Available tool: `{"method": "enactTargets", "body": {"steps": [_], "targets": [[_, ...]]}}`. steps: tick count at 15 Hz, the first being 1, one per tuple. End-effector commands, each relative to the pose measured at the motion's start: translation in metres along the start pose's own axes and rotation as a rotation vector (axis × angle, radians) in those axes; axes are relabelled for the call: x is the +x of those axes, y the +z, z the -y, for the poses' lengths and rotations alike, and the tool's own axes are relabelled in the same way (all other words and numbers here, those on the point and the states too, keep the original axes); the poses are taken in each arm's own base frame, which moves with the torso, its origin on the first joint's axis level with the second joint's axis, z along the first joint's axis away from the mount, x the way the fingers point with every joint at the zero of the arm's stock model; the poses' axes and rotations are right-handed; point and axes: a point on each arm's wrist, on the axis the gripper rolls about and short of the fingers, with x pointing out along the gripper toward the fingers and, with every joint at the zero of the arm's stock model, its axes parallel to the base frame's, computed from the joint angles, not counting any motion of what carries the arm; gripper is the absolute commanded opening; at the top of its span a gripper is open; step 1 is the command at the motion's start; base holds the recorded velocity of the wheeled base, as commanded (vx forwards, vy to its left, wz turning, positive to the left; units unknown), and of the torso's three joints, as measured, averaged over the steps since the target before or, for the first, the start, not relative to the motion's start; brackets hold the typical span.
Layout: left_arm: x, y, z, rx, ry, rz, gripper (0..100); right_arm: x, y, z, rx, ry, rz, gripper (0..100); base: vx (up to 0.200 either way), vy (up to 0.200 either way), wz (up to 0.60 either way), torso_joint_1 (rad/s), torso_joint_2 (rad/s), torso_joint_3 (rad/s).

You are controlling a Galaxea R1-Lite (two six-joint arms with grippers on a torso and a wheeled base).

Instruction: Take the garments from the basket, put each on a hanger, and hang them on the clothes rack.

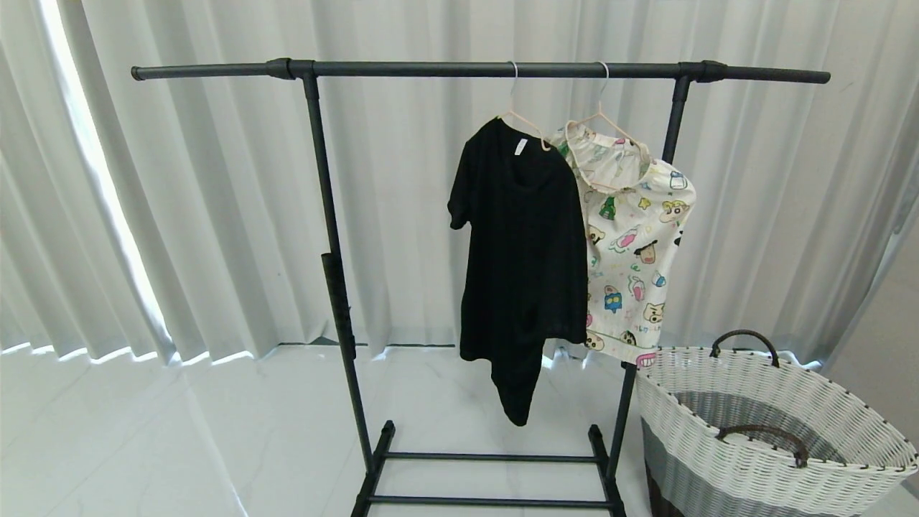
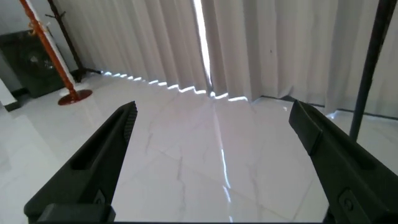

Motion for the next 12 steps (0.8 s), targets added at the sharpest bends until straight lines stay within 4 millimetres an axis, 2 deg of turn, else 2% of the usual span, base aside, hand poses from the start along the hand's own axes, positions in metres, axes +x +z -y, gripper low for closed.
{"method": "enactTargets", "body": {"steps": [1,3,4,6,9,12], "targets": [[-0.0001,0.0004,0.0003,-0.006,-0.02,0.009,100,0.0043,-0.0225,-0.0086,-0.035,0.176,-0.019,100,0.0,0.0,0.0,-0.071,0.23,0.159],[0.0001,-0.0002,0.004,-0.068,-0.147,0.046,100,0.0039,-0.0287,-0.0095,-0.019,0.201,-0.079,100,0.0,0.0,0.0,-0.029,0.11,0.068],[0.0002,-0.0008,0.0071,-0.15,-0.249,0.069,100,0.0035,-0.0289,-0.0095,-0.013,0.219,-0.075,100,0.0,0.0,0.0,0.0,0.0,0.0],[0.0001,-0.002,0.0092,-0.3,-0.315,0.054,100,0.0025,-0.029,-0.0086,0.0,0.239,-0.057,100,0.0,0.0,0.0,0.0,0.0,0.0],[0.0001,-0.002,0.0093,-0.302,-0.32,0.055,100,0.0021,-0.0291,-0.0085,-0.008,0.254,-0.049,100,0.0,0.0,0.0,0.0,0.0,0.0],[-0.0001,-0.0016,0.0097,-0.299,-0.345,0.062,100,-0.0031,-0.0302,-0.0086,0.019,0.418,0.025,100,0.0,0.0,0.0,0.0,0.0,0.0]]}}
